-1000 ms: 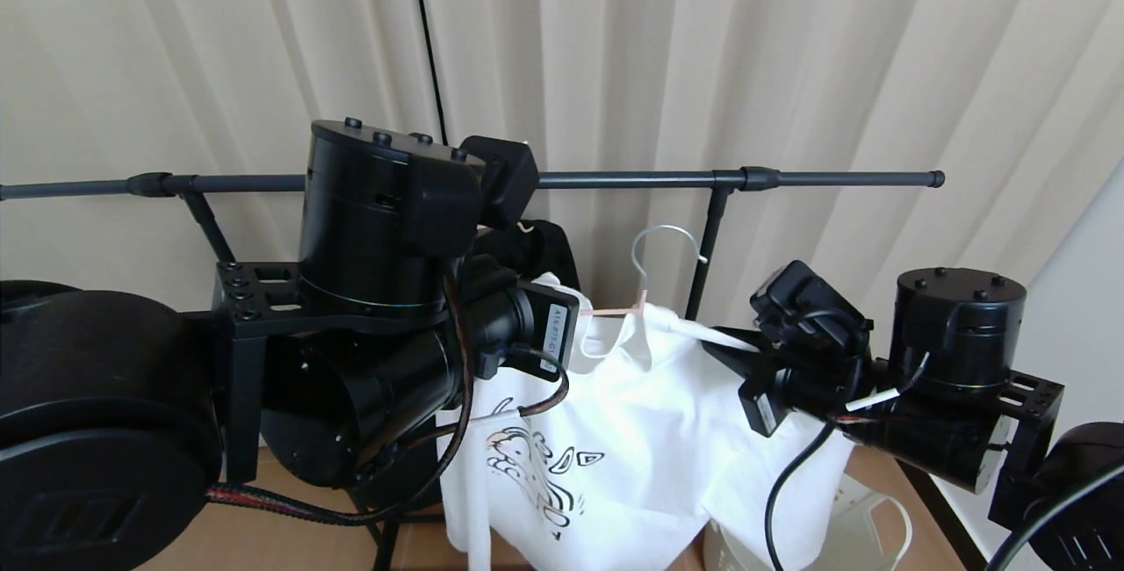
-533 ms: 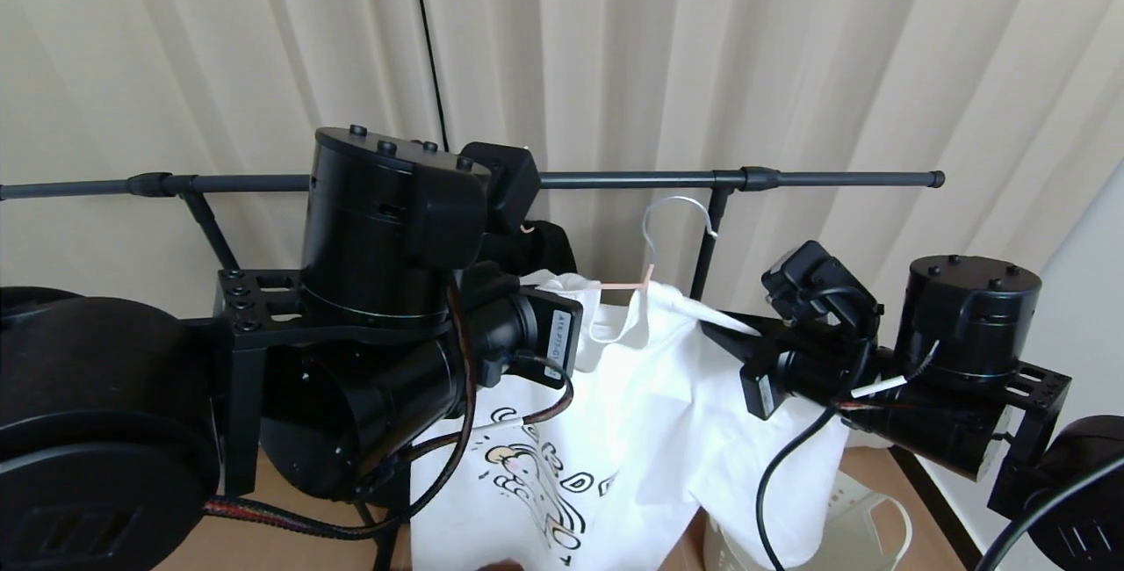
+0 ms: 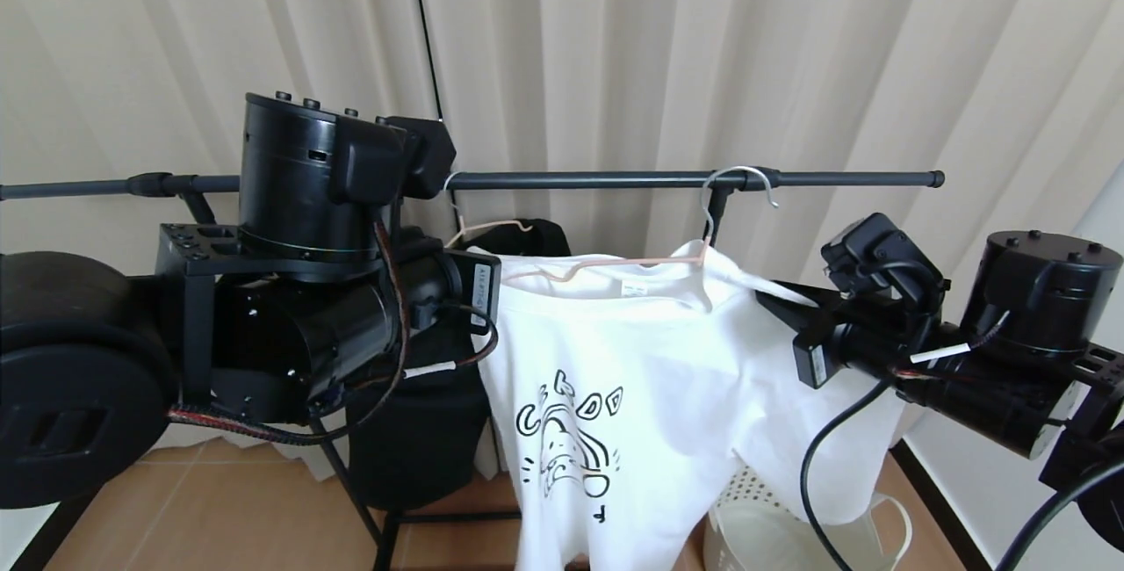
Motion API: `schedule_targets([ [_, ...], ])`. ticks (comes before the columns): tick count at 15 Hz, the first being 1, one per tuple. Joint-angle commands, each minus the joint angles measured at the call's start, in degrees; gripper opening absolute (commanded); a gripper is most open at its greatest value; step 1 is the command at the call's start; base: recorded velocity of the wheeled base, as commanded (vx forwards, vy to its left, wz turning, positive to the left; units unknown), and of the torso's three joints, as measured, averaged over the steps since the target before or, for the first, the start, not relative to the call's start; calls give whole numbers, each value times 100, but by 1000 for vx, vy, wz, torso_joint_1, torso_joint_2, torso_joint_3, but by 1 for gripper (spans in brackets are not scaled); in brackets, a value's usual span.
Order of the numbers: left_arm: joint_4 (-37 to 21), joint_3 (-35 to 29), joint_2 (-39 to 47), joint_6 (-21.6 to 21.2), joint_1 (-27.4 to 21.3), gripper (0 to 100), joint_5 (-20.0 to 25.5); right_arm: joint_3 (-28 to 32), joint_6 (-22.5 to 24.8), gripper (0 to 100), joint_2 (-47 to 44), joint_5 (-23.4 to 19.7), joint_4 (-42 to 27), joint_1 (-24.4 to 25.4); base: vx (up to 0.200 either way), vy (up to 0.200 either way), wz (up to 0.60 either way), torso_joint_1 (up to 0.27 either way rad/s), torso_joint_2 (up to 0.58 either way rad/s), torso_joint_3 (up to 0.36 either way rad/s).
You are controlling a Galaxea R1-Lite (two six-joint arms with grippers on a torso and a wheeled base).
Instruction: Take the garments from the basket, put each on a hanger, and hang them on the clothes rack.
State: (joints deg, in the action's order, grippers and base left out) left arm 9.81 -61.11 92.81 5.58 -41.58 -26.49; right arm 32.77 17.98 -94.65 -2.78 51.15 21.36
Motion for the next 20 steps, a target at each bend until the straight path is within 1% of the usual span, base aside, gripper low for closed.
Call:
schedule_targets([
  [1,3,38,-17,-75,1,0,-5,1,4,0,87,23,26,-9,0,0,0,0,0,0],
  [3,3,55,-26,-224,-140,0,-14,-42,21,0,140,23,26,0,0,0,0,0,0,0],
  [5,29,29,9,-321,-157,0,-14,-148,179,0,359,14,-18,18,0,0,0,0,0,0],
  [7,12,-6,-8,-312,-447,0,-5,-95,250,0,315,49,9,167,0,0,0,0,0,0],
  [9,3,-182,-26,-312,-816,0,-5,-69,232,0,25,85,35,264,0,0,0,0,0,0],
  [10,3,-270,-26,-312,-896,0,-5,-51,223,0,-133,102,44,369,0,0,0,0,0,0],
  [11,-6,-305,-17,-312,-966,0,-5,1,179,0,-291,190,53,466,0,0,0,0,0,0],
  [12,-6,-296,-17,-303,-1019,0,-5,63,109,0,-379,348,53,483,0,0,0,0,0,0],
  [14,-6,-279,-26,-260,-1089,0,-5,212,-75,0,-564,533,53,492,0,0,0,0,0,0],
  [18,-6,-402,-26,-216,-1177,0,-5,239,-163,0,-801,656,79,712,0,0,0,0,0,0],
  [20,-6,-463,-17,-207,-1247,0,-5,212,-155,0,-1021,797,404,738,0,0,0,0,0,0],
])
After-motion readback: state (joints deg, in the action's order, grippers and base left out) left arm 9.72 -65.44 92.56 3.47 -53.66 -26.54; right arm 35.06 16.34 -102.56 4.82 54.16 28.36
